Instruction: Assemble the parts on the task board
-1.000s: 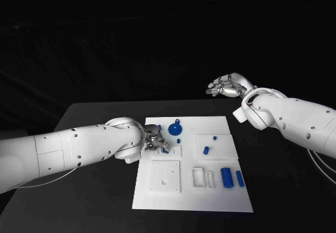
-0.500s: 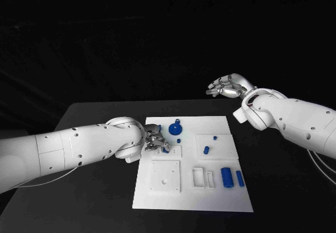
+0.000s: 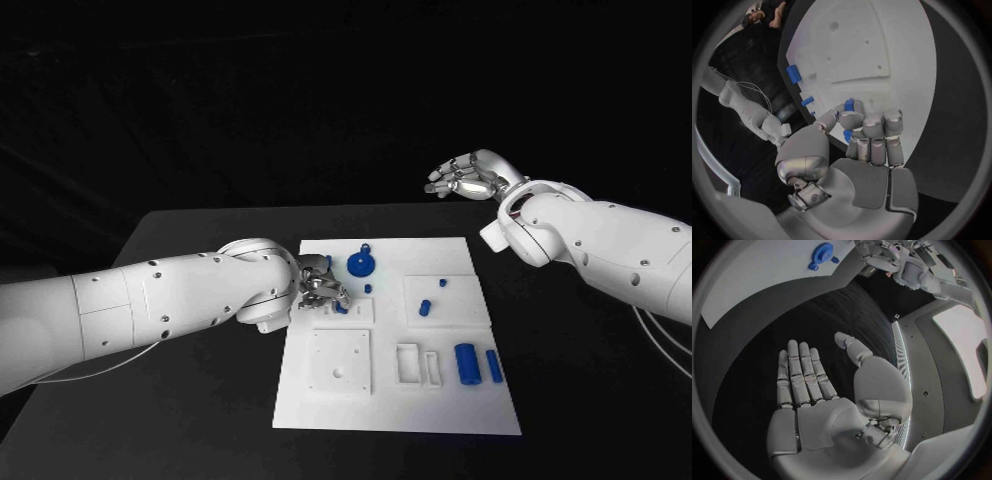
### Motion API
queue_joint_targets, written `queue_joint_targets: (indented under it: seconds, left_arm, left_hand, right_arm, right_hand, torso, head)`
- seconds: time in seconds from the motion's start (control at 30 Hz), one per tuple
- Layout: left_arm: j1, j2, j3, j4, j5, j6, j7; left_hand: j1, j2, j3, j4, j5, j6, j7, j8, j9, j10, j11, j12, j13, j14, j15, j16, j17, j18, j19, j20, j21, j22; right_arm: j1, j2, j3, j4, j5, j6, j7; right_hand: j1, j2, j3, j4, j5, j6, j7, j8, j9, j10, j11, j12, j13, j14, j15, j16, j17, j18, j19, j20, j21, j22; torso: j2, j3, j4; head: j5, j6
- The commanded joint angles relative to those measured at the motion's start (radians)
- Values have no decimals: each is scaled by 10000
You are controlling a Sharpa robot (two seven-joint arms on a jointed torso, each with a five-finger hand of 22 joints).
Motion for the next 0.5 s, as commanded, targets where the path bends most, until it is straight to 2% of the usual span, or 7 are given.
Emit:
queue_joint_targets:
  seconds: [0.03,0.5]
  left_arm:
    - [-80,26,-64,12,48,605,-93]
    - [-80,88,-64,30,-409,662,-122]
  left_hand:
    - [-76,50,30,77,-25,2534,-968,48,124,-249,-224,72,18,273,-318,59,2,104,-93,-1072,37,14]
    - [-35,-33,128,-26,-75,2542,-983,58,129,-253,-241,103,48,274,-331,93,1,136,-81,-1093,60,28]
  right_arm:
    - [-9,7,4,-3,14,85,36]
    - [-24,6,4,19,14,109,38]
  right_hand:
    - [105,8,-12,-34,55,-68,27,61,-17,15,40,0,-17,-42,13,-38,-9,41,-63,27,-38,15]
    - [97,9,-17,-30,99,-68,28,64,-28,15,41,4,-40,-45,15,-42,-9,47,-67,34,-42,25]
  torso:
    - [0,-5,4]
    - [0,-8,-1]
  head:
    - [-2,-17]
    - [-1,-45]
